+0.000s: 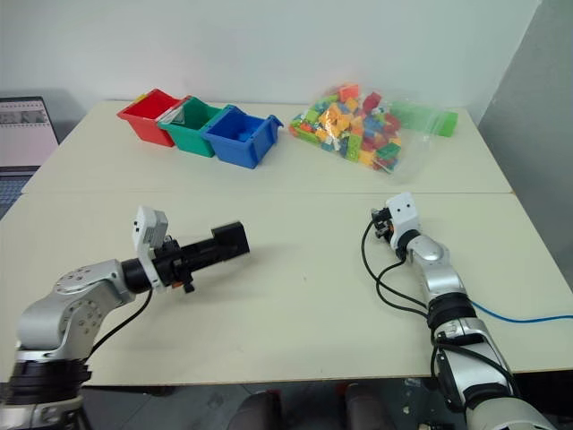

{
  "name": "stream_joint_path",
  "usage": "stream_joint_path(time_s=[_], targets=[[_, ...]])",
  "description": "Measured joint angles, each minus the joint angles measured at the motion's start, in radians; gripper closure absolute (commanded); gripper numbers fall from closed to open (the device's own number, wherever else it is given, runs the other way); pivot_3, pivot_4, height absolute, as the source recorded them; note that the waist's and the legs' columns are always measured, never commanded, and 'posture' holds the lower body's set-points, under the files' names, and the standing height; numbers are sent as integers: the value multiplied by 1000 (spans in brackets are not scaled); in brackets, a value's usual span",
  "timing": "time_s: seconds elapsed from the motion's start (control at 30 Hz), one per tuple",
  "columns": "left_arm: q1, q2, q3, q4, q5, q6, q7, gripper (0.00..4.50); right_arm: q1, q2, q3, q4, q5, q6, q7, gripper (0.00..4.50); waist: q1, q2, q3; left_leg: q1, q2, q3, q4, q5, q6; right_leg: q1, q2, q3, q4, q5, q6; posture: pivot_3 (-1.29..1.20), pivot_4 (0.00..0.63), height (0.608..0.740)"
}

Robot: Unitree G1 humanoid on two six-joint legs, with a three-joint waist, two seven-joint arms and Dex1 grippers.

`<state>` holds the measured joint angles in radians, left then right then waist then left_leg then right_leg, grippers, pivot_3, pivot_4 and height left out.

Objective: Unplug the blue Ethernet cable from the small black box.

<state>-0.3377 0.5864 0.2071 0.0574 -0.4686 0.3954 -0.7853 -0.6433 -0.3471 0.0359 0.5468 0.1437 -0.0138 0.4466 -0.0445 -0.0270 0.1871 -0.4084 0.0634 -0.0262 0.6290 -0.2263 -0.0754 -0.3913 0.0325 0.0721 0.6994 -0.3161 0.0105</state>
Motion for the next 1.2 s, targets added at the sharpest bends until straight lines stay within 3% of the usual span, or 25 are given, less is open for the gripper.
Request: stream_joint_path(time_s=[0.1,0.2,0.33,0.5,0.67,0.97,1.2], targets=[[-57,-41,5,130,99,-165,106,3732,47,-24,8,-243,60,58,100,1856,3,0,0,0,1,1,0,0,0,0,0,0,0,0,0,0,150,740],[-110,-60,16,277,160,-300,167,3732,72,-80,71,-512,127,227,222,1856,5,0,0,0,0,1,0,0,0,0,0,-1,-1,0,0,0,150,740],[-179,-69,22,492,204,-408,208,3732,64,-171,179,-728,173,449,339,1856,14,0,0,-1,-1,0,1,0,0,0,0,-3,-1,0,1,0,150,740],[-229,-69,31,695,234,-490,229,3732,-7,-225,220,-853,214,660,403,1856,14,0,0,-1,-1,0,2,0,0,1,0,-3,-1,1,2,0,150,740],[-238,-69,38,739,233,-525,216,3732,-31,-226,223,-857,219,732,400,1856,14,0,0,-1,-1,0,2,0,0,1,0,-3,-1,1,2,0,150,740],[-179,-64,52,715,222,-530,204,1626,-49,-225,222,-849,219,751,399,1814,13,0,0,-1,-1,0,2,0,0,1,0,-3,-1,1,2,0,150,740],[-86,-64,79,550,186,-458,226,45,-49,-222,222,-849,220,757,399,1814,10,0,0,-1,0,0,2,0,0,1,0,-2,-1,1,2,0,150,740]])
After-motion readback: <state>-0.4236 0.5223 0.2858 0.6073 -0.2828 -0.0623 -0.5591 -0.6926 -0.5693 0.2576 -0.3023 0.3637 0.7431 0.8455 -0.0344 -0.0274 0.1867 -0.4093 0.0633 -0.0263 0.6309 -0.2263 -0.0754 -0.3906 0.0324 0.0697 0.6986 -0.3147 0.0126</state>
